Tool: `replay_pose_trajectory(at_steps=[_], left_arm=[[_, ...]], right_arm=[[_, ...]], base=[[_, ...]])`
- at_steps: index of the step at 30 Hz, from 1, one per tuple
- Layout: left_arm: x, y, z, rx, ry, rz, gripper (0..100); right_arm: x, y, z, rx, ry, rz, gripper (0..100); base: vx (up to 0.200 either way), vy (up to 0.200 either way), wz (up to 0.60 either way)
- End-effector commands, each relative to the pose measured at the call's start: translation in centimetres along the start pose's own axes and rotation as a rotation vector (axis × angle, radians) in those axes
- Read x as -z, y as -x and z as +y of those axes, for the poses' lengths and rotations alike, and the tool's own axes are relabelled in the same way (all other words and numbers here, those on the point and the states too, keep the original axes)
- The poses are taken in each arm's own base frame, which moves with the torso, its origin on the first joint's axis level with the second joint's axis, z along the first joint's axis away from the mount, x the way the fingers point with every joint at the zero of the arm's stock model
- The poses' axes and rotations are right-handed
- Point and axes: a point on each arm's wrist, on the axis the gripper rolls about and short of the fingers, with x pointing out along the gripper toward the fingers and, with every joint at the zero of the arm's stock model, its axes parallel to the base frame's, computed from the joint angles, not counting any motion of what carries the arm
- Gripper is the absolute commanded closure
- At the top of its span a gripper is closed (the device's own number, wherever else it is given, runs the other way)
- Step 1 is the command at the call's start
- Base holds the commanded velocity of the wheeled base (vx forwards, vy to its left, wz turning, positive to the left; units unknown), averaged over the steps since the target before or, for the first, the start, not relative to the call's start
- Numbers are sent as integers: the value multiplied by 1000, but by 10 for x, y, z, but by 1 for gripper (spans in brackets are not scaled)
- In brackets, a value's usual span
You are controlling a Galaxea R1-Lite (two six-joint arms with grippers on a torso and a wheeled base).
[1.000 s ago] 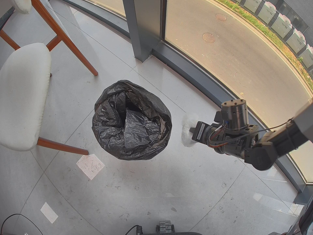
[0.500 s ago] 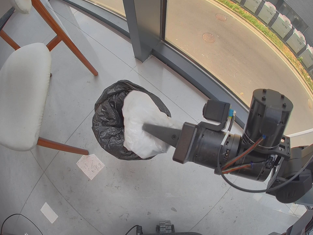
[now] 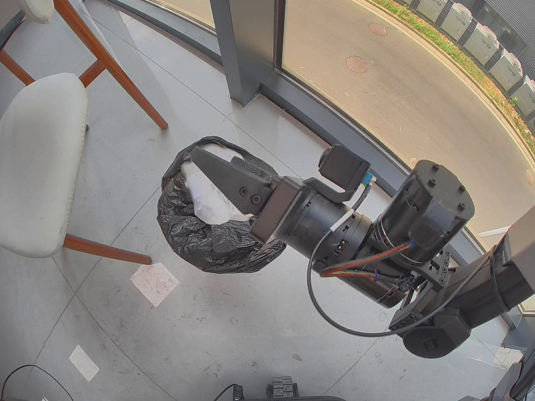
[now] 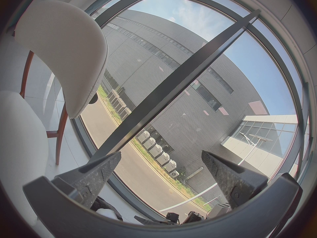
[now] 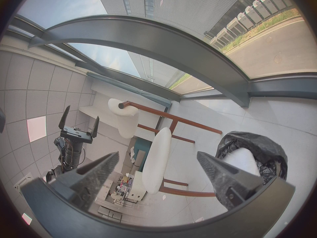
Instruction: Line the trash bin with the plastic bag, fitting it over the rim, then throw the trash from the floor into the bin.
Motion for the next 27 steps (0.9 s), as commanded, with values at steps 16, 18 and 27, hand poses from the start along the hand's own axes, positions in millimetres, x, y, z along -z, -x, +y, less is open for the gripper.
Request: replay_pose_trajectory(at_steps=[16, 18, 27], left_arm=[[1, 7, -2, -7, -39, 7, 0], [9, 11, 3, -31, -89, 33, 0], [18, 57, 11, -345, -438, 101, 0]], right_arm=[[-114, 201, -3, 596, 367, -83, 0], [-119, 228, 1, 716, 414, -69, 0], [-102, 316, 60, 996, 486, -124, 0]], base=[[0, 0, 0], [0, 0, 0], [0, 0, 0]])
